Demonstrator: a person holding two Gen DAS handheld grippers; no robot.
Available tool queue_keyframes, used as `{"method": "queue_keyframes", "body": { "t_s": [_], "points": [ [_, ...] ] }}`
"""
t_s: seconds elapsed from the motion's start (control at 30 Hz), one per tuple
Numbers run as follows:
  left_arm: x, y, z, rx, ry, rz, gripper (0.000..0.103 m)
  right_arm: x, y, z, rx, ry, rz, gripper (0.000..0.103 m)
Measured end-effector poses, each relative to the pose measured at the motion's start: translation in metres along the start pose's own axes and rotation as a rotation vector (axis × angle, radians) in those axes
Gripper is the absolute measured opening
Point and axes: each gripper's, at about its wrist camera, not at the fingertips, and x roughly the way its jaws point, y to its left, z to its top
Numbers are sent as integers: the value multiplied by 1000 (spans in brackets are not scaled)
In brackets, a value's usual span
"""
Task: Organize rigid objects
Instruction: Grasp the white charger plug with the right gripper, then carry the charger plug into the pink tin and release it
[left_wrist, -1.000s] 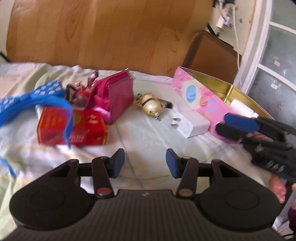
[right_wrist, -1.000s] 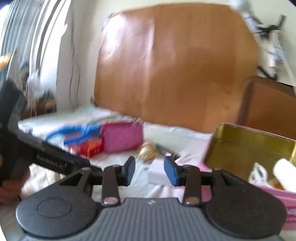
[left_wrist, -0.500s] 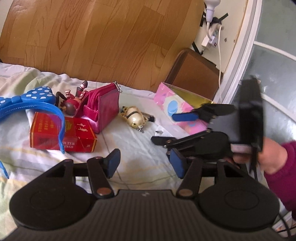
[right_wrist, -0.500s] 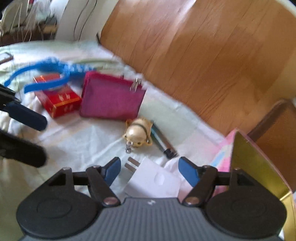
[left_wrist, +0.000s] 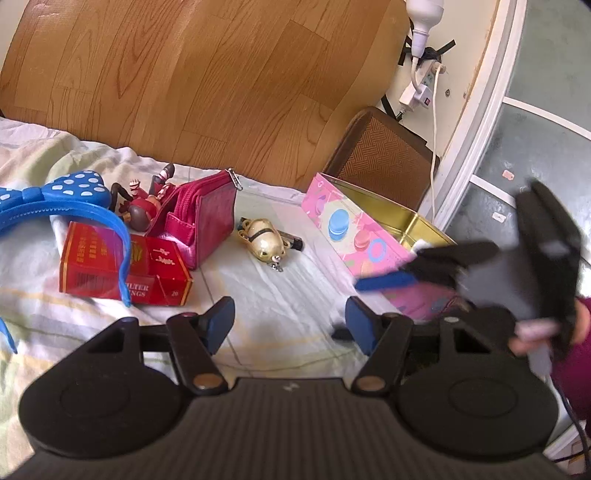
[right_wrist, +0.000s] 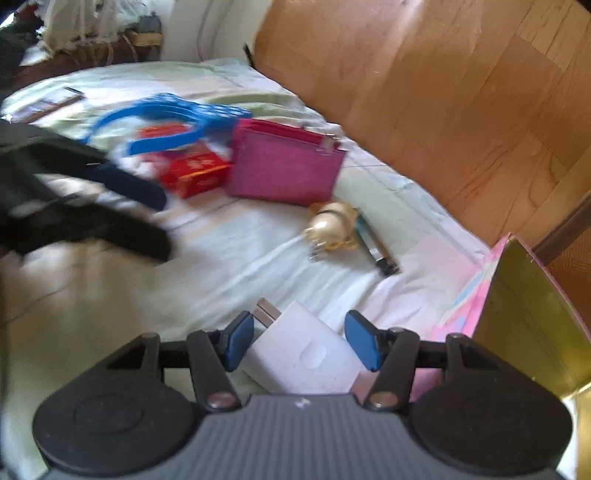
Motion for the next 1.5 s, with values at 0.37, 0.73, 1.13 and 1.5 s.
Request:
{"method": "queue_keyframes", "body": {
  "t_s": [0.37,0.73,1.13,1.5],
  "points": [
    [0,11,2,-79,10,-7,73,-46,3,-43,316,-210,53,85],
    [1,10,1,-70,17,10,73,-40,4,-64,456,-189,74,94],
    [3,12,2,-78,28,1,73,-33,14,-64,453,-195,68,61],
    [3,8,1,-81,58,-10,73,-34,26,-47,405,-253,164,55]
  ]
}}
